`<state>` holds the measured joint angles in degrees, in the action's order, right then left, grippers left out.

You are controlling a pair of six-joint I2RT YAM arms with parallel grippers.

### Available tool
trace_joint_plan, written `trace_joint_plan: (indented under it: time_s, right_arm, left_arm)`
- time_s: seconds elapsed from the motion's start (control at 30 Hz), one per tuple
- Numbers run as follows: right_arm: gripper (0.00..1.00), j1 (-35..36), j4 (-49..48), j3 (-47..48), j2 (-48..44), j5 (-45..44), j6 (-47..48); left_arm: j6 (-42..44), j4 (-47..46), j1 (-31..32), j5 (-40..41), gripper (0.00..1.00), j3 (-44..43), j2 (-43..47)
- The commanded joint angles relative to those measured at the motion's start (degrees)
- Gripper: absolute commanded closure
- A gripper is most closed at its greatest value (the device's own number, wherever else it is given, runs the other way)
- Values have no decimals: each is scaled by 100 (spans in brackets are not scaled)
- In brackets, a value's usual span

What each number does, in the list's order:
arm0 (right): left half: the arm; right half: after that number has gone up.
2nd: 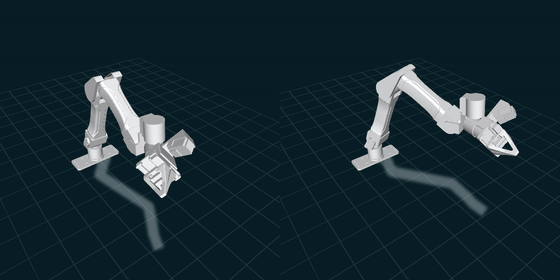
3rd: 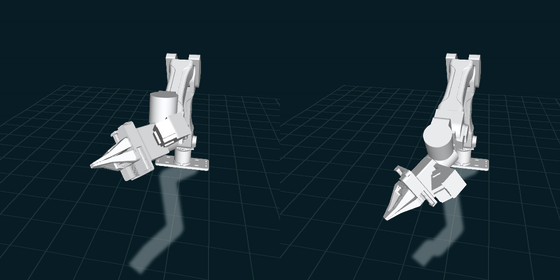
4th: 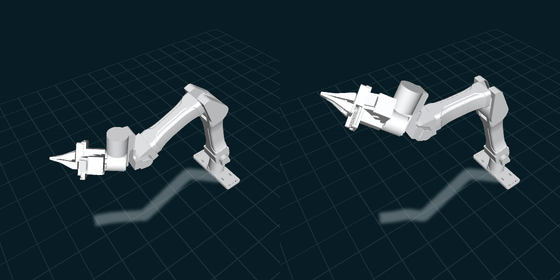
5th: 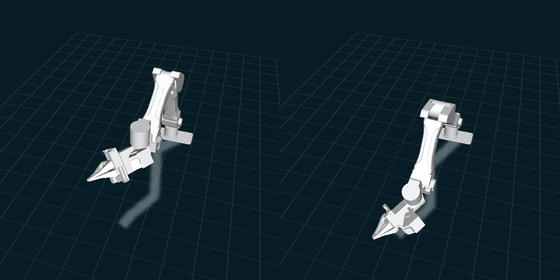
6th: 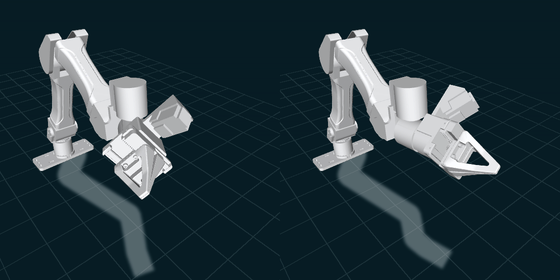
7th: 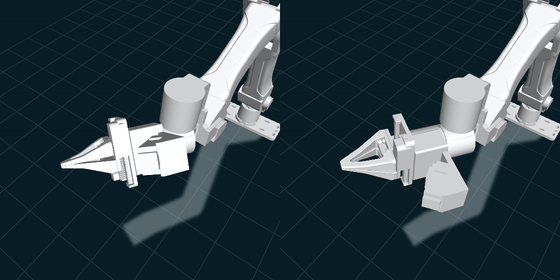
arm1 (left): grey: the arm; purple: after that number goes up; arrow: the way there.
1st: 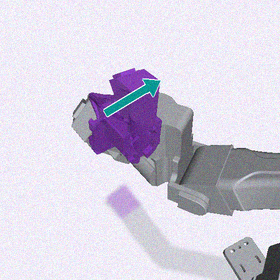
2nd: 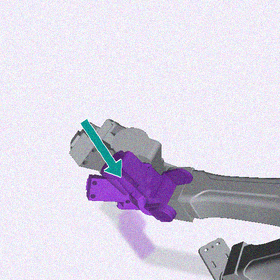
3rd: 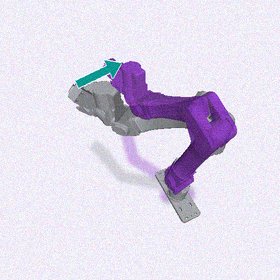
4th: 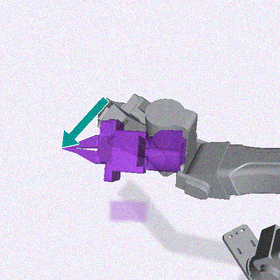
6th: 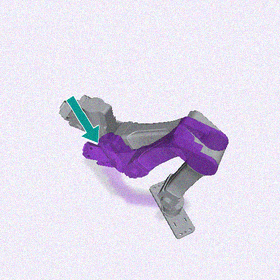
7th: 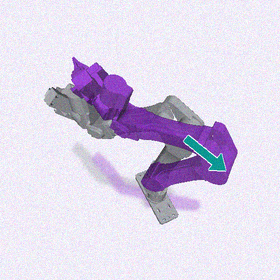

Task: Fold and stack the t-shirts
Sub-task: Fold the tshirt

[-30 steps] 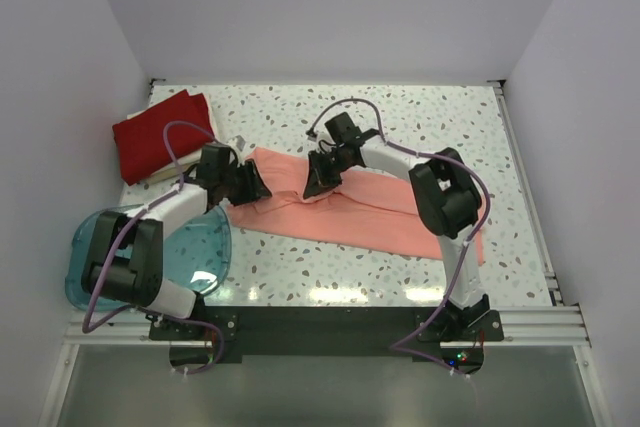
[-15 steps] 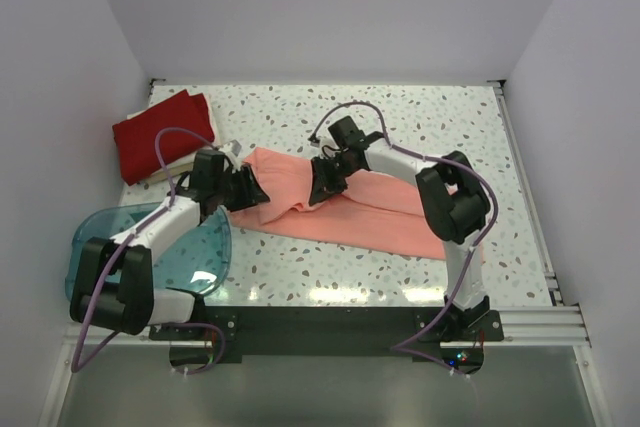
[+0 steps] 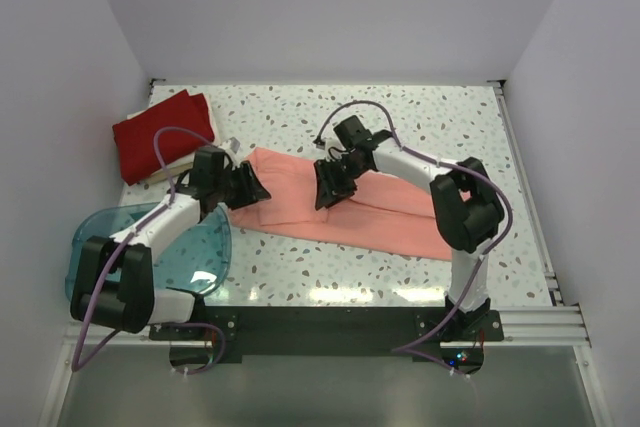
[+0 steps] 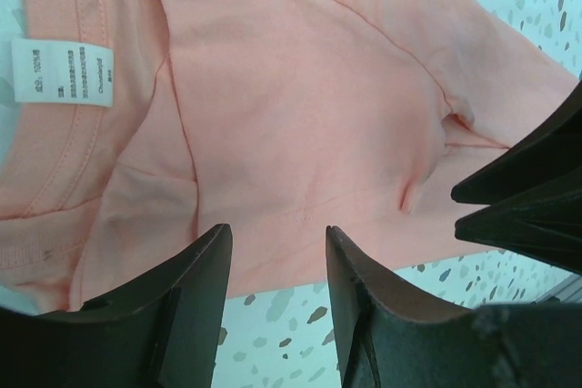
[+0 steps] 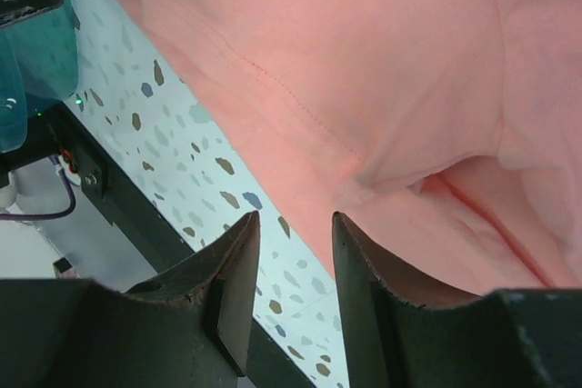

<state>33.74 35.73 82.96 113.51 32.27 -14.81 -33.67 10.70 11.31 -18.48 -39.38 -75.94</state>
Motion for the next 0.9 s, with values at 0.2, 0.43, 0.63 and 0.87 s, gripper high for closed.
trace_joint_plan:
  time_s: [0.2,0.43,0.63,0.87]
  right_arm:
    - [56,-235,216,-121,-743,-845,136]
    - [56,-1360,14,-508,-875,-1179,110]
    - [56,-2195,127,-676,-585,-1635,294]
    - [57,-2319,268,-833,-190,-1987,172]
  left_arm:
    - [-280,-402,248,-68,49,-817,-842]
    - [-237,-481,460,-252,49,-1326,-1966]
    - [123,-244,442,-252,49,-1862,-2810]
    - [501,107,407,-147,49,-2793,-3734]
